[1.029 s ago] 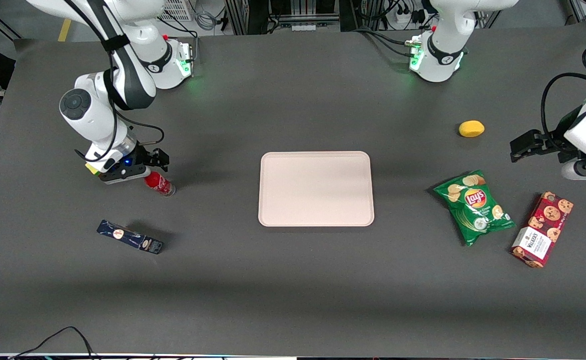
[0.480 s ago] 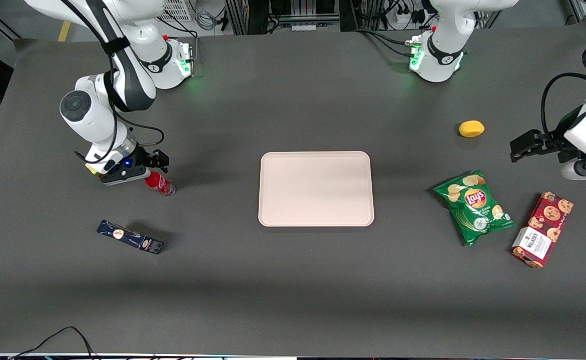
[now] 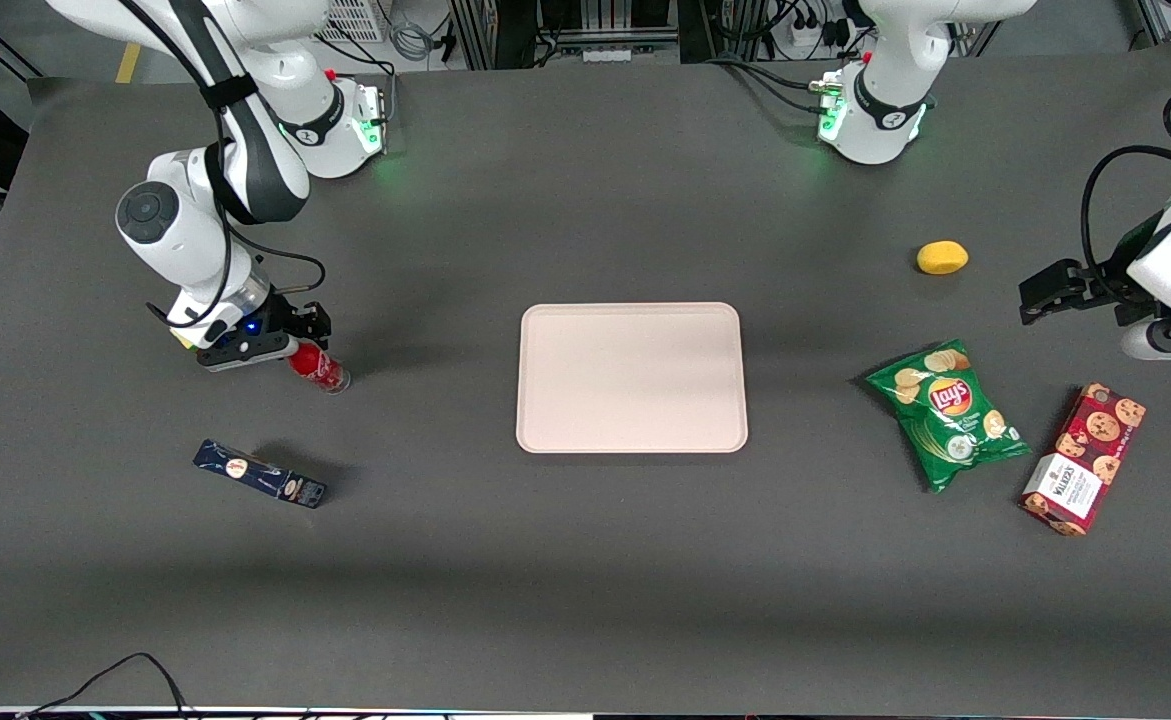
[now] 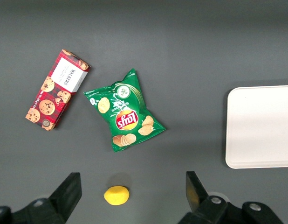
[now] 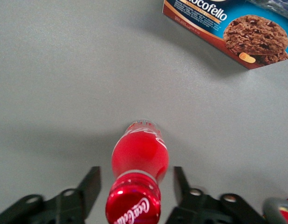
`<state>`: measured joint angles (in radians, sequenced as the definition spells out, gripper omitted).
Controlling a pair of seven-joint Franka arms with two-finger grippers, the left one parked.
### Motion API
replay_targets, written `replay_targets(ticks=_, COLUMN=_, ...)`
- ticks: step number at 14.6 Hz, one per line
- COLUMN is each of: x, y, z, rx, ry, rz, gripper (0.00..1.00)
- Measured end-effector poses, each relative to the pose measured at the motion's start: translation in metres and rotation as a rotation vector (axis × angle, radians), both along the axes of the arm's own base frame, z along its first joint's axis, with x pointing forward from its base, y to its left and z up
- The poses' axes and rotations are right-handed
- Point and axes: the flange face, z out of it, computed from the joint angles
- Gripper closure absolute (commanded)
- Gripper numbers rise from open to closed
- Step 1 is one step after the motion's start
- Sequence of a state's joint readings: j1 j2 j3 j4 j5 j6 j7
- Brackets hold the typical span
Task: Place coke bottle on tray
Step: 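Close the right gripper on the bottle's neck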
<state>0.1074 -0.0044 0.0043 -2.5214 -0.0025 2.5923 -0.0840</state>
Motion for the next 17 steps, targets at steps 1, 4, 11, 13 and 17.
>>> replay_targets(ticks=1, x=0.000, y=0.000, z=0.000, rx=0.000, ry=0.000, rz=0.000, gripper=0.79)
replay_targets(ticks=4, x=0.001, y=0.000, z=0.001, rx=0.000, ry=-0.002, rz=0.000, gripper=1.00)
replay_targets(ticks=11, x=0.011, y=0.000, z=0.013, rx=-0.005, ry=0.036, rz=0.005, gripper=1.00)
replay_targets(ticks=13, x=0.027, y=0.001, z=0.040, rx=0.006, ry=0.102, rz=-0.012, gripper=1.00)
replay_targets(ticks=17, x=0.057, y=0.004, z=0.108, rx=0.023, ry=0.097, rz=-0.014, gripper=1.00)
